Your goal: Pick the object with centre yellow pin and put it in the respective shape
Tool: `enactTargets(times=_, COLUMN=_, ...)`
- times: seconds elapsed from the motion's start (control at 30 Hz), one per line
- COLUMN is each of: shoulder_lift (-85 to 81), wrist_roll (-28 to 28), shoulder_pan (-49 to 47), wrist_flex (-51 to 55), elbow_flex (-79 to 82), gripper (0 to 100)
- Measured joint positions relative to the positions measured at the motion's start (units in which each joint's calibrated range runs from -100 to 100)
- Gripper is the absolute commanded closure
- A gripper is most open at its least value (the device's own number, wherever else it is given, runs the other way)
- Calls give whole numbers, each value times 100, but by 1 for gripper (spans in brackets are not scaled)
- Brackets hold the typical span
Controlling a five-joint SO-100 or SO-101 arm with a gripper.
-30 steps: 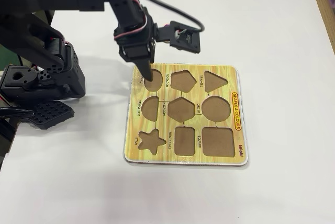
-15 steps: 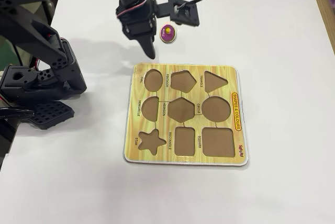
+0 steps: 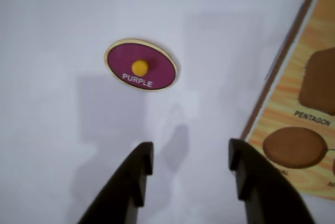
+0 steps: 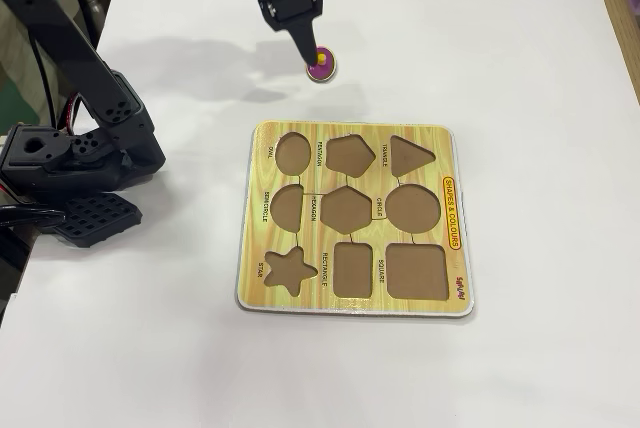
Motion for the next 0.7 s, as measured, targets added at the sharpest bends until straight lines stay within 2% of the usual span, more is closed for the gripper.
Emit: enactTargets(times=0.7, shoulder_lift=1701, wrist_roll=0, shoulder_pan=-262, wrist_flex=0, elbow_flex=-1700, gripper=83)
